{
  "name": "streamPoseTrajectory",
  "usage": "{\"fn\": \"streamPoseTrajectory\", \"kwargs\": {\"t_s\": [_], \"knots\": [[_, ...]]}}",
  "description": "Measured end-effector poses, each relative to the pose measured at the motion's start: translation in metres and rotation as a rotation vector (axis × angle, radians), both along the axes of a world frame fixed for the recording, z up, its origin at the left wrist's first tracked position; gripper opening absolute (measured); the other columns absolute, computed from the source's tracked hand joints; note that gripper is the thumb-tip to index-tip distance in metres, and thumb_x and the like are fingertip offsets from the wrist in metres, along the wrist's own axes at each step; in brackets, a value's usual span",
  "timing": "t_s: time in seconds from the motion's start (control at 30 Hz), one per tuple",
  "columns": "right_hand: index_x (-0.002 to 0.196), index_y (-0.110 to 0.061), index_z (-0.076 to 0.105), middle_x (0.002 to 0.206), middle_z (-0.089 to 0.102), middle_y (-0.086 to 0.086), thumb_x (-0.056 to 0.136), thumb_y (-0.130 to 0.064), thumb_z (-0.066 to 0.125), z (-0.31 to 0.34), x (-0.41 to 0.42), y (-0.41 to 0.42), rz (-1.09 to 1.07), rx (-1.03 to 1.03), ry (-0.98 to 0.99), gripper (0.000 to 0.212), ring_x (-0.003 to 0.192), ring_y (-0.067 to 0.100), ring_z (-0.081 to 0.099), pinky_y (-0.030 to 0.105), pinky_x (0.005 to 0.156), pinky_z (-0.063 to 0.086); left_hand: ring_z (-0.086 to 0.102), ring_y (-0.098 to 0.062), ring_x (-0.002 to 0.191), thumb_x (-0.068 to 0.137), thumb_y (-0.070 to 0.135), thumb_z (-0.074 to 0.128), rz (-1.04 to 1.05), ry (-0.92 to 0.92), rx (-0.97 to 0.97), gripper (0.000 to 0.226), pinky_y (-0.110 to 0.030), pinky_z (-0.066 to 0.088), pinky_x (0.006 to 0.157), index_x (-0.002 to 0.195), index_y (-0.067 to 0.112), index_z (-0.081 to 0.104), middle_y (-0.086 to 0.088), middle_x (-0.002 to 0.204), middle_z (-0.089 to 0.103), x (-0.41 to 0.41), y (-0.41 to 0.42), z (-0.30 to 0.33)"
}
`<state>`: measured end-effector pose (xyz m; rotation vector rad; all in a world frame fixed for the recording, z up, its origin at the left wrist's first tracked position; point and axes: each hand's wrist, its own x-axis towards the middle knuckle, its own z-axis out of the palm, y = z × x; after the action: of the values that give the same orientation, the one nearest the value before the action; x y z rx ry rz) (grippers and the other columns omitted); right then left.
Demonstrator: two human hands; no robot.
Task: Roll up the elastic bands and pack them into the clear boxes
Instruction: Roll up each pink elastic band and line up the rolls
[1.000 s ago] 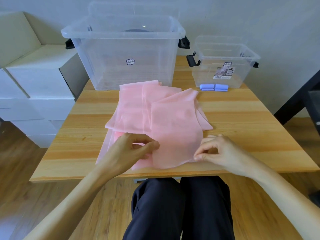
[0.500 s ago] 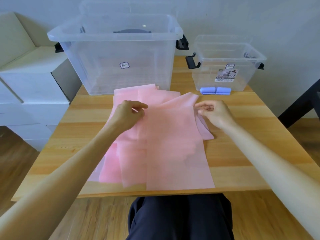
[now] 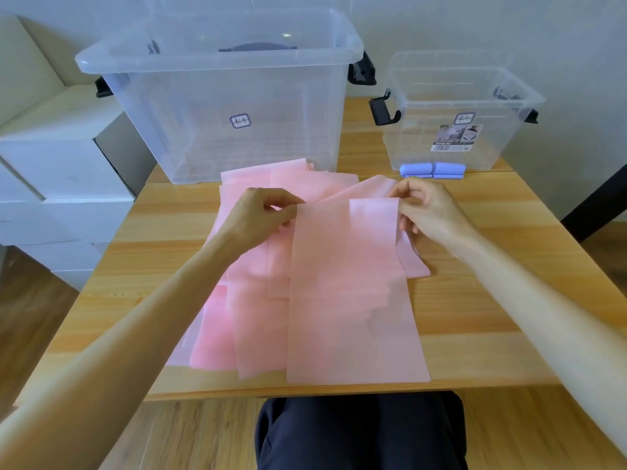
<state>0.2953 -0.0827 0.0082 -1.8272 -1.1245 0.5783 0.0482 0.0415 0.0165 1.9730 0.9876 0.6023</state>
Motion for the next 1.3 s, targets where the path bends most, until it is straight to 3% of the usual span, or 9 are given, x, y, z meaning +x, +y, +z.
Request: {"fn": "streamPoseTrajectory", "kwargs": {"t_s": [0.1, 0.23, 0.47, 0.6, 0.73, 0.93, 1.13, 1.23, 1.3], "knots": [[0.097, -0.011, 0.06, 0.055, 0.062, -0.005, 0.096, -0.006, 0.059, 0.008, -0.001, -0.009, 0.044, 0.032, 0.059, 0.005, 0.044, 0.009, 0.054, 0.022, 0.042, 0.039, 0.065, -0.004, 0.055, 0.1, 0.012, 0.056, -0.045, -0.147, -0.101, 0.017, -0.018, 0.053, 0.059, 0.089, 0.021, 0.065, 0.012, 0.061, 0.069, 0.0, -0.008, 0.01], [0.098, -0.01, 0.067, 0.079, 0.074, 0.001, 0.09, -0.002, 0.068, 0.025, -0.003, -0.019, 0.119, 0.158, 0.098, 0.011, 0.065, 0.011, 0.069, 0.02, 0.062, 0.055, 0.072, -0.011, 0.07, 0.099, 0.006, 0.056, -0.099, -0.267, -0.072, 0.017, -0.023, 0.058, 0.069, 0.09, 0.016, 0.067, 0.005, 0.074, 0.076, -0.008, -0.015, 0.026], [0.1, -0.013, 0.068, 0.093, 0.073, 0.004, 0.089, 0.009, 0.063, 0.047, -0.004, -0.014, 0.161, 0.3, -0.001, 0.025, 0.084, 0.011, 0.072, 0.022, 0.077, 0.058, 0.072, -0.005, 0.093, 0.088, -0.014, 0.06, -0.134, -0.312, 0.173, 0.027, -0.016, 0.054, 0.085, 0.098, 0.01, 0.068, 0.004, 0.1, 0.075, -0.023, -0.011, 0.05], [0.099, -0.005, 0.067, 0.089, 0.068, 0.001, 0.09, 0.013, 0.056, 0.047, -0.007, 0.007, 0.089, 0.348, 0.009, 0.023, 0.07, -0.001, 0.067, 0.016, 0.07, 0.054, 0.071, -0.003, 0.097, 0.09, -0.01, 0.06, -0.033, -0.363, 0.175, 0.03, -0.015, 0.052, 0.086, 0.1, 0.017, 0.068, 0.014, 0.097, 0.074, -0.019, 0.006, 0.043], [0.087, -0.011, 0.071, 0.083, 0.07, -0.004, 0.089, 0.012, 0.057, 0.029, 0.0, 0.041, 0.033, 0.322, 0.018, 0.027, 0.072, -0.001, 0.066, 0.016, 0.073, 0.053, 0.069, 0.001, 0.099, 0.09, -0.011, 0.054, 0.029, -0.299, 0.165, 0.038, -0.015, 0.05, 0.089, 0.099, 0.023, 0.067, 0.016, 0.097, 0.073, -0.007, 0.033, 0.021], [0.089, -0.025, 0.07, 0.099, 0.071, -0.008, 0.09, 0.011, 0.053, -0.002, 0.005, 0.068, 0.04, 0.228, 0.013, 0.04, 0.103, 0.008, 0.068, 0.018, 0.094, 0.049, 0.061, 0.019, 0.087, 0.092, -0.011, 0.043, 0.074, -0.126, 0.124, 0.043, -0.001, 0.041, 0.073, 0.102, 0.022, 0.069, 0.017, 0.105, 0.068, 0.004, 0.044, -0.01], [0.114, -0.013, 0.068, 0.132, 0.06, -0.005, 0.091, 0.015, 0.04, -0.019, 0.007, 0.075, 0.129, 0.103, -0.092, 0.046, 0.126, 0.008, 0.054, 0.011, 0.102, 0.038, 0.061, -0.011, 0.104, 0.089, -0.002, 0.055, -0.013, 0.009, 0.237, 0.035, -0.004, 0.039, 0.087, 0.111, 0.021, 0.07, 0.01, 0.126, 0.064, 0.008, 0.052, -0.02], [0.126, -0.009, 0.065, 0.146, 0.051, 0.005, 0.089, 0.013, 0.047, -0.024, 0.008, 0.072, 0.187, 0.024, -0.196, 0.046, 0.137, 0.015, 0.045, 0.025, 0.115, 0.032, 0.057, -0.017, 0.098, 0.09, 0.006, 0.062, -0.059, 0.142, 0.307, 0.033, -0.007, 0.035, 0.076, 0.118, 0.022, 0.069, 0.012, 0.139, 0.058, 0.01, 0.054, -0.019], [0.127, -0.012, 0.064, 0.147, 0.05, 0.003, 0.09, 0.004, 0.057, -0.022, 0.007, 0.061, 0.181, 0.024, -0.235, 0.042, 0.139, 0.015, 0.042, 0.032, 0.119, 0.028, 0.054, -0.019, 0.117, 0.091, 0.008, 0.063, -0.033, 0.167, 0.328, 0.034, -0.016, 0.035, 0.088, 0.121, 0.023, 0.069, 0.01, 0.142, 0.056, 0.008, 0.053, -0.018]]}}
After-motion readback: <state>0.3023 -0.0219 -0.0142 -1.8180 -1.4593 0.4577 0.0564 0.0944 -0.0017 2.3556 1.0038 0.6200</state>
